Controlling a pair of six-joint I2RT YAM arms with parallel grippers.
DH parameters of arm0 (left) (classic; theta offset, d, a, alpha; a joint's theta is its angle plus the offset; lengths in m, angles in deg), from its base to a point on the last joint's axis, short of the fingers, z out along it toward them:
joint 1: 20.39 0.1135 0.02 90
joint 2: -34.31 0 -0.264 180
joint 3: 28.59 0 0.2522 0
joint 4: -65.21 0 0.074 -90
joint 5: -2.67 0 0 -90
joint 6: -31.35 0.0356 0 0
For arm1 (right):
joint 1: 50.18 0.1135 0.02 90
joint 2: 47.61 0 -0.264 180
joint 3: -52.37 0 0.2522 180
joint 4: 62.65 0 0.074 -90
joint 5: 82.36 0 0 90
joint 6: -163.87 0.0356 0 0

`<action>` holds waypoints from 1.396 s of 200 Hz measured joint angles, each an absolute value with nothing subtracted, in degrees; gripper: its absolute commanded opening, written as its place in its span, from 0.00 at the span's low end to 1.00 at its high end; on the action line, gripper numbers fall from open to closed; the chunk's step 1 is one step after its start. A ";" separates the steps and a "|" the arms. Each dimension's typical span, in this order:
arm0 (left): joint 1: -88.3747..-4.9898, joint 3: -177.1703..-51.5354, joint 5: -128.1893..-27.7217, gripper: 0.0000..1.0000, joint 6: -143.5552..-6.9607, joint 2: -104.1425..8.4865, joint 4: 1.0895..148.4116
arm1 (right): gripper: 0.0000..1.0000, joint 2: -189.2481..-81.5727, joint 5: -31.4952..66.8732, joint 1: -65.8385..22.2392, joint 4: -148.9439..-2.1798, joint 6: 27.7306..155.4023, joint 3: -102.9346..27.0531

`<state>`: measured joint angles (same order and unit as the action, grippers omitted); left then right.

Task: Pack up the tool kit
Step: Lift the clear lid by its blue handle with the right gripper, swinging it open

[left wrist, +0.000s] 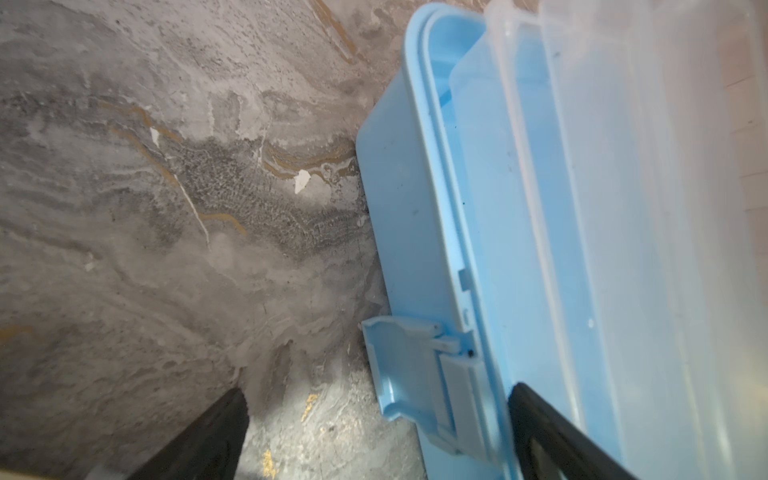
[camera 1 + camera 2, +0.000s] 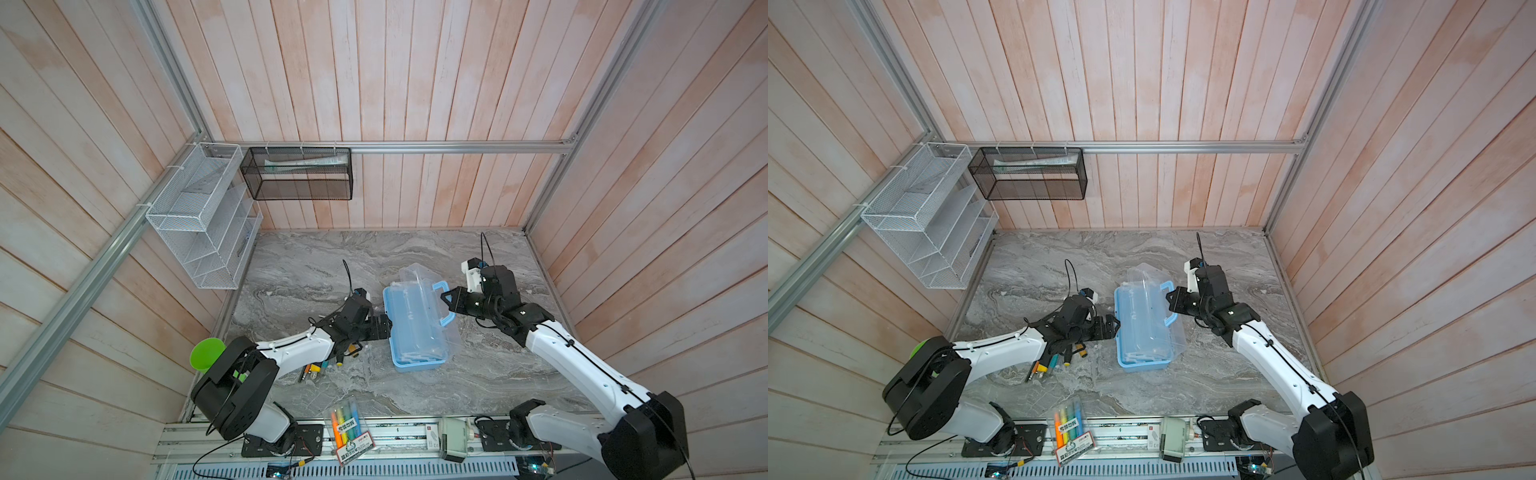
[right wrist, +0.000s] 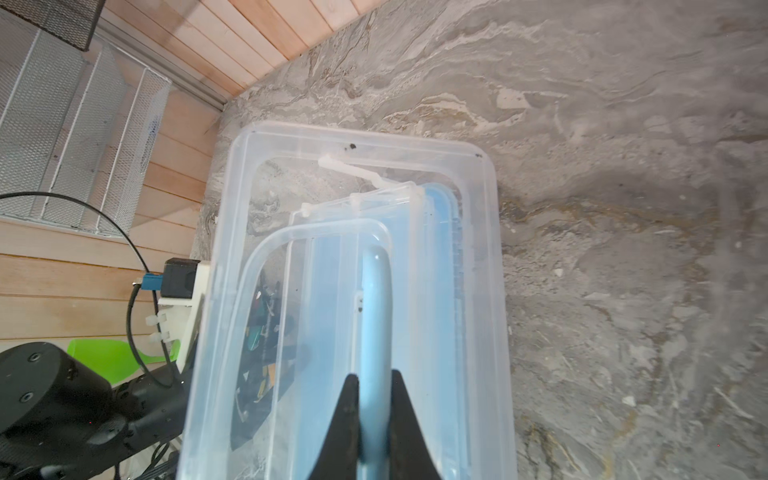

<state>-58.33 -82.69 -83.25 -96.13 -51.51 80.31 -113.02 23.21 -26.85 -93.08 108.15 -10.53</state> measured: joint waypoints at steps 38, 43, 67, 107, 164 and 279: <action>-58.33 -83.61 -83.29 0.99 -96.10 -51.86 81.47 | 0.08 -109.83 22.58 -32.86 -96.25 104.50 -9.48; -58.33 -83.74 -83.29 0.99 -96.10 -51.88 81.65 | 0.09 -109.41 22.49 -33.69 -96.68 104.00 -9.13; -58.33 -84.48 -83.27 0.99 -95.86 -52.27 82.33 | 0.11 -107.51 23.01 -37.34 -97.58 102.53 -6.99; -58.30 -85.42 -83.01 0.98 -95.45 -52.64 83.16 | 0.21 -105.30 23.84 -41.19 -97.41 101.35 -4.09; -58.76 -85.42 -81.13 0.98 -94.57 -52.82 83.24 | 0.40 -104.71 22.18 -42.98 -97.58 100.11 -3.32; -62.46 -85.53 -78.27 0.89 -94.86 -53.74 80.38 | 0.24 -103.73 19.03 -45.84 -99.57 99.67 -3.30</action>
